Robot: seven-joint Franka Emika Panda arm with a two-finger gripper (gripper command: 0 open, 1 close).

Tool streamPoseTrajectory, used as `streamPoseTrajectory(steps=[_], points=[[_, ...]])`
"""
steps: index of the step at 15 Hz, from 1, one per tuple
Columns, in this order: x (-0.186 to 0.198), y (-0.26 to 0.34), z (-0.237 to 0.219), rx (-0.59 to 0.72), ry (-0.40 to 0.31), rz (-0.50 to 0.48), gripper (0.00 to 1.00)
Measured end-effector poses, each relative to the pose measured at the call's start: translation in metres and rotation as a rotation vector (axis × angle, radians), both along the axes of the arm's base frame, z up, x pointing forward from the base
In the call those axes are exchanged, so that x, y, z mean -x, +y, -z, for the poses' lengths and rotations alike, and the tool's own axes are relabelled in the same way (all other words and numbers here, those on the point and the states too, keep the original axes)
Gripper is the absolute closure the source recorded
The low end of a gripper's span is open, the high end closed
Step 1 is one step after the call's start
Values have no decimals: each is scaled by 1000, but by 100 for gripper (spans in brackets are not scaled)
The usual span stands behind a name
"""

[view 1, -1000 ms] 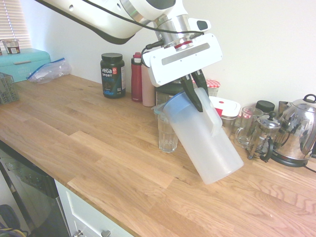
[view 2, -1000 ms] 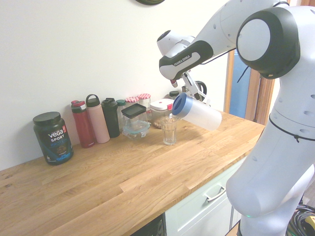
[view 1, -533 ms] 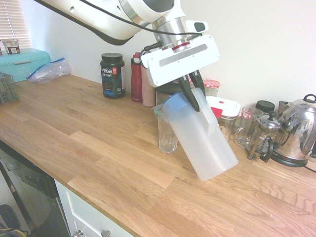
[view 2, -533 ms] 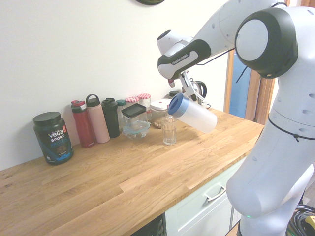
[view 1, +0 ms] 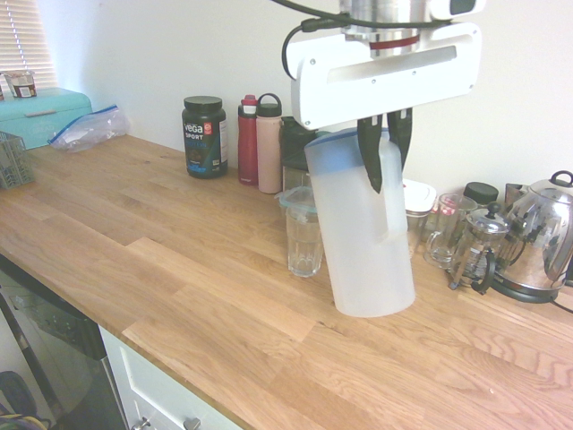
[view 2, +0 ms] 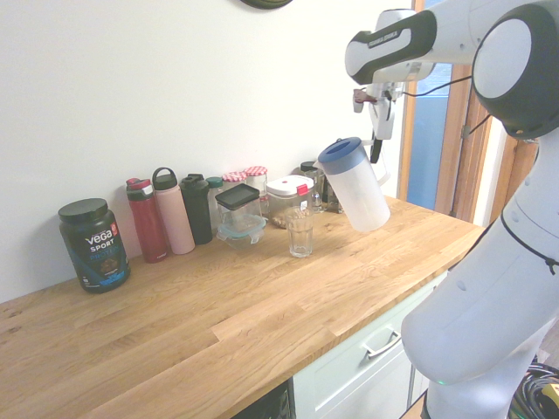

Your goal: Pour me some water

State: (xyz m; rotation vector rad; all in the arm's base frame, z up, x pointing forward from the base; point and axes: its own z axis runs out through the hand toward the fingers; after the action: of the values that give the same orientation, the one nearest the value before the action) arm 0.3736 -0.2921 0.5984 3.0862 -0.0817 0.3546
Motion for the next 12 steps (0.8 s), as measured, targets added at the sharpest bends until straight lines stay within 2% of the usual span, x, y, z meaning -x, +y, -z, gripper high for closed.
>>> streamPoseTrajectory(steps=[4,7,9,12], points=[[49,-9,40,-214,-70,26,100],[103,14,42,-308,-180,67,100],[130,42,39,-333,-243,141,100],[142,104,37,-344,-281,302,100]])
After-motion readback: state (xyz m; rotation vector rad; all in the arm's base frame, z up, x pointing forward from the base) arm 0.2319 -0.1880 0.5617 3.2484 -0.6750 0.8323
